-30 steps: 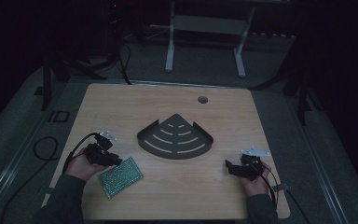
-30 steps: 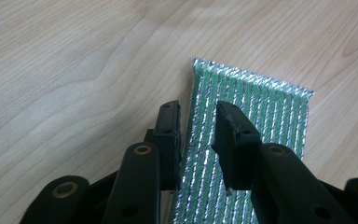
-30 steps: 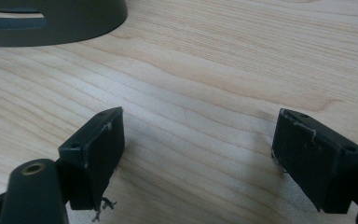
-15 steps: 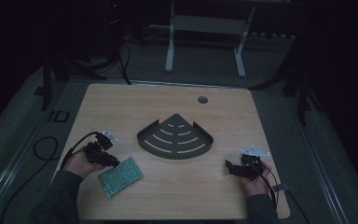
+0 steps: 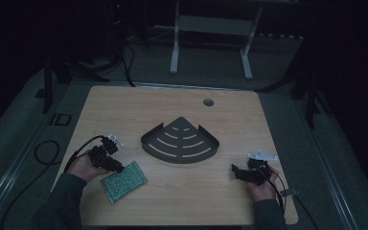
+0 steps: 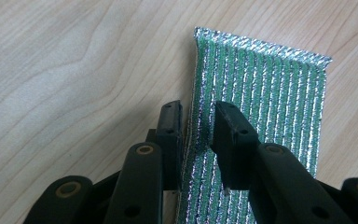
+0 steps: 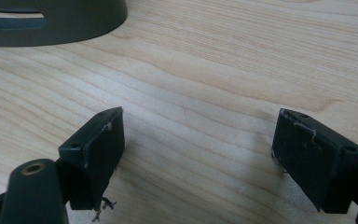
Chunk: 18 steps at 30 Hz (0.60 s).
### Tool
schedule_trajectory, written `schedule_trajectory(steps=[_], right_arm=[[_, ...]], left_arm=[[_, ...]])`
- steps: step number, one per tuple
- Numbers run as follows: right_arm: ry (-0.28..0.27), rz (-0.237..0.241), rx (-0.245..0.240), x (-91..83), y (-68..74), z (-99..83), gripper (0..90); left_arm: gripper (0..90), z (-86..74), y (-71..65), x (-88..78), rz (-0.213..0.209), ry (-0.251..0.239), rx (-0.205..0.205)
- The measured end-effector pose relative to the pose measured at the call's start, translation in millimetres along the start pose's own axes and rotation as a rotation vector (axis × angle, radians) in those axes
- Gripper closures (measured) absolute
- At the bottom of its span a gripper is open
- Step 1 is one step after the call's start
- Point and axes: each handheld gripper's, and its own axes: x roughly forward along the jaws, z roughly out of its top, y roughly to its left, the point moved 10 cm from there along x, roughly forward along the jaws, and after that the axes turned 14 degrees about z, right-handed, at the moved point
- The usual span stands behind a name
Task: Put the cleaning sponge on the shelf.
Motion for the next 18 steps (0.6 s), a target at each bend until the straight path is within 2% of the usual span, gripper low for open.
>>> schedule_trajectory(steps=[8, 18], right_arm=[[0.0, 0.0, 0.0, 0.0, 0.0, 0.0, 16.4], [0.0, 0.0, 0.0, 0.0, 0.0, 0.0, 16.4]], left_arm=[[76.1, -0.6, 0.3, 4.1, -0.017, 0.019, -0.004], [75.1, -1.4, -2.4, 2.6, 0.0, 0.064, 0.019]])
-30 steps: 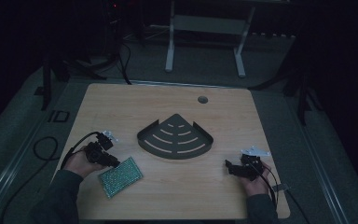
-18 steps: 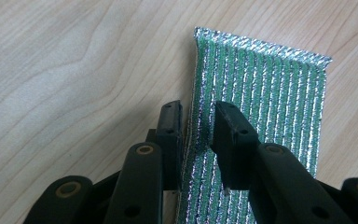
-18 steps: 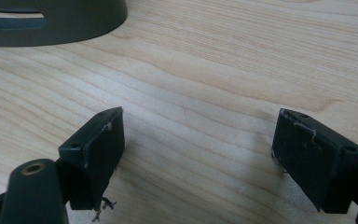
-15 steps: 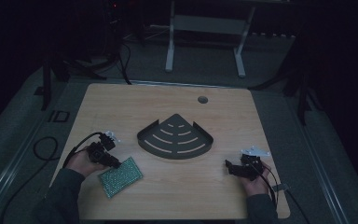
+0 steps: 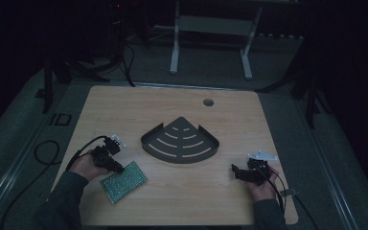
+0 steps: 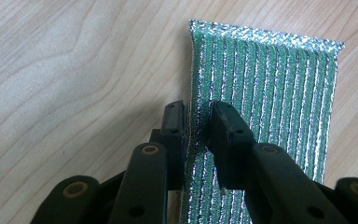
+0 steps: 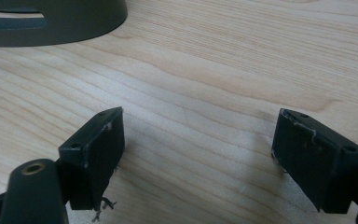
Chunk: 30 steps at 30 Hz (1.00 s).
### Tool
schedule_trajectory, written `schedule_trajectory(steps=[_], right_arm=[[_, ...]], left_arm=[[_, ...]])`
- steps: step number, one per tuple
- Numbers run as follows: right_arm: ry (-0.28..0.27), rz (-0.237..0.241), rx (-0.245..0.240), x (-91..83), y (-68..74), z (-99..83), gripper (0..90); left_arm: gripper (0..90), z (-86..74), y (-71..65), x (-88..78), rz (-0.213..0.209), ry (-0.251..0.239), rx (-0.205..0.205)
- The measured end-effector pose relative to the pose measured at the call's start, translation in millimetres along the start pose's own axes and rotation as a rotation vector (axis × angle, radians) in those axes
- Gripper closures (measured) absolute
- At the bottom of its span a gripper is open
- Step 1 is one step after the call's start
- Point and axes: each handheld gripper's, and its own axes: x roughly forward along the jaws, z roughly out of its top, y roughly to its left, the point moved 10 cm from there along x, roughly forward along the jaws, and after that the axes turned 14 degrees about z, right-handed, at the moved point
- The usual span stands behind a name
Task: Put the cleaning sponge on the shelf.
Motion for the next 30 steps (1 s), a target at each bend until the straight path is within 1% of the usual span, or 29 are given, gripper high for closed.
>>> schedule_trajectory(steps=[3, 6, 9, 11, 12, 14, 17, 19, 20, 21, 22, 23, 24, 27, 30], right_arm=[[0.0, 0.0, 0.0, 0.0, 0.0, 0.0, 16.4], [0.0, 0.0, 0.0, 0.0, 0.0, 0.0, 16.4], [0.0, 0.0, 0.0, 0.0, 0.0, 0.0, 16.4], [0.0, 0.0, 0.0, 0.0, 0.0, 0.0, 16.4], [0.0, 0.0, -0.001, 0.0, -0.1, 0.0, 16.4], [0.0, 0.0, -0.001, 0.0, -0.1, 0.0, 16.4], [0.0, 0.0, 0.0, 0.0, 0.0, 0.0, 16.4], [0.0, 0.0, 0.0, 0.0, 0.0, 0.0, 16.4], [0.0, 0.0, -0.001, 0.0, 0.0, 0.0, 16.4], [0.0, 0.0, 0.0, 0.0, 0.0, 0.0, 16.4], [0.0, 0.0, 0.0, 0.0, 0.0, 0.0, 16.4], [0.0, 0.0, 0.0, 0.0, 0.0, 0.0, 16.4], [0.0, 0.0, 0.0, 0.0, 0.0, 0.0, 16.4], [0.0, 0.0, 0.0, 0.0, 0.0, 0.0, 16.4], [0.0, 0.0, 0.0, 0.0, 0.0, 0.0, 16.4]], left_arm=[[74.3, -0.7, -2.0, 0.4, -0.014, 0.002, -0.005], [73.8, -1.4, -2.4, 1.6, -0.024, -0.003, -0.023], [74.4, -2.7, -2.5, 2.7, -0.043, -0.019, -0.06], [76.1, -4.1, -2.4, 3.1, -0.065, -0.029, -0.082], [77.6, -4.1, -3.2, 3.5, -0.08, -0.039, -0.099], [80.0, -5.0, -3.2, 3.5, -0.089, -0.041, -0.115], [83.0, -4.7, -4.0, 3.2, -0.083, -0.041, -0.119], [86.8, -3.7, -4.6, 2.1, -0.066, -0.038, -0.109], [88.8, -3.6, -4.5, 1.8, -0.055, -0.03, -0.095], [89.1, -2.9, -5.9, 1.6, -0.053, -0.026, -0.094], [89.4, -2.1, -6.1, 1.3, -0.042, -0.024, -0.084], [89.6, -1.1, -7.1, 1.1, -0.038, -0.023, -0.086], [89.7, -0.5, -7.5, 0.5, -0.036, -0.021, -0.081], [90.0, 3.0, -8.6, -2.4, -0.045, -0.034, -0.087], [90.0, 5.9, -7.7, -6.8, -0.041, -0.045, -0.095]])
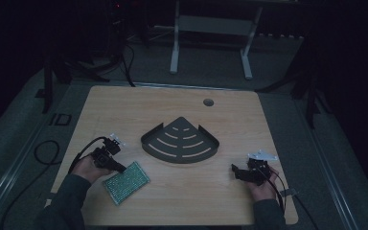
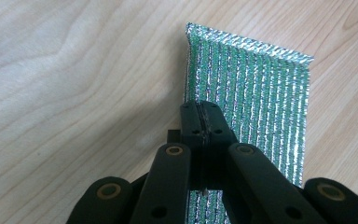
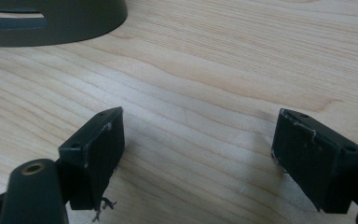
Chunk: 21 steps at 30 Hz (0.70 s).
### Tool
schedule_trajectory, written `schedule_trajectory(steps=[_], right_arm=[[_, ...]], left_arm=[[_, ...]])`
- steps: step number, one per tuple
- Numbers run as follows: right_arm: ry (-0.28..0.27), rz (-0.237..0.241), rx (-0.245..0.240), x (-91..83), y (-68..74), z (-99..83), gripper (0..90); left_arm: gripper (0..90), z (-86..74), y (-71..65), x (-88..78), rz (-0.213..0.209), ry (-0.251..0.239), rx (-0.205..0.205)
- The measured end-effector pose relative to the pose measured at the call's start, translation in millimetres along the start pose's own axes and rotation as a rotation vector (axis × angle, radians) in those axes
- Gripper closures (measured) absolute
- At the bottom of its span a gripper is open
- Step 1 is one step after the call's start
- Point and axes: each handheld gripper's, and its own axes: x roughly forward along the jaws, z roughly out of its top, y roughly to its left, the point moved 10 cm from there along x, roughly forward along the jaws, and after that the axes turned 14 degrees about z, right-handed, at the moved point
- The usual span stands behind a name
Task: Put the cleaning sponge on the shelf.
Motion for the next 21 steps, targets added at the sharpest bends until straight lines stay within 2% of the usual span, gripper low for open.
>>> schedule_trajectory(steps=[7, 13, 21], right_arm=[[0.0, 0.0, 0.001, 0.0, 0.1, 0.0, 16.4], [0.0, 0.0, 0.0, 0.0, 0.0, 0.1, 16.4], [0.0, 0.0, 0.0, 0.0, 0.0, 0.0, 16.4]], left_arm=[[90.0, 8.6, 3.1, -12.1, 0.005, -0.03, -0.004], [90.0, 14.7, 1.7, -22.5, 0.016, -0.056, 0.016], [90.0, 21.6, 8.0, -35.6, 0.034, -0.093, 0.0]])
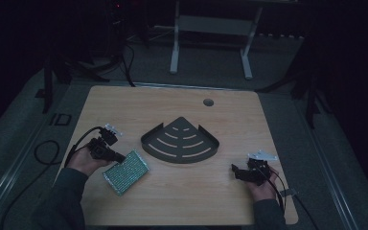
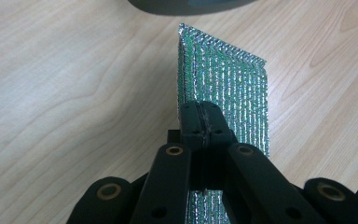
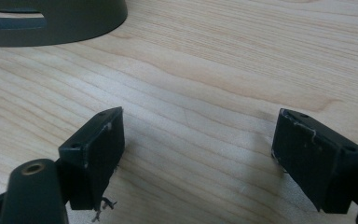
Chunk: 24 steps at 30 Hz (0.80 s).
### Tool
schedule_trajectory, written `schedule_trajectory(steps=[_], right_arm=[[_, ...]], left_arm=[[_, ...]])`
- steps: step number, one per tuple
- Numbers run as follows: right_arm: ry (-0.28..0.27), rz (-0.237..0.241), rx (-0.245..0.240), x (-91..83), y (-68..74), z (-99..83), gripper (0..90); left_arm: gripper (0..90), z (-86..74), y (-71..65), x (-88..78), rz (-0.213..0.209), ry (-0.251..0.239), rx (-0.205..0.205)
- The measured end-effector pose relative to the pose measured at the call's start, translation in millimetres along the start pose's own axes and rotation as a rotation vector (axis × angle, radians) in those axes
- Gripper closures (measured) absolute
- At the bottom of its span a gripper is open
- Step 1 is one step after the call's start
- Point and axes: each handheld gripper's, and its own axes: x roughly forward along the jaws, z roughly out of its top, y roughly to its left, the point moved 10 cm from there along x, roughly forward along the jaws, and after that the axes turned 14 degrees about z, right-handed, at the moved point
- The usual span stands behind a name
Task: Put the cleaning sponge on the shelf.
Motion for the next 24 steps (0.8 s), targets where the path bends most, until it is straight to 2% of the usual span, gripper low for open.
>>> schedule_trajectory(steps=[4, 12, 13, 24], right_arm=[[0.0, 0.0, 0.0, 0.0, 0.0, 0.0, 16.4], [0.0, 0.0, 0.0, 0.0, 0.0, 0.0, 16.4], [0.0, 0.0, 0.001, 0.0, 0.0, 0.0, 16.4], [0.0, 0.0, 0.0, 0.0, 0.0, 0.0, 16.4]], left_arm=[[90.0, 3.2, 2.1, -3.8, 0.002, -0.011, -0.014], [90.0, 9.4, 4.0, -9.8, 0.013, -0.021, -0.004], [90.0, 14.5, 5.4, -13.6, 0.02, -0.027, -0.002], [90.0, 29.9, 9.4, -20.4, 0.021, -0.042, -0.011]])
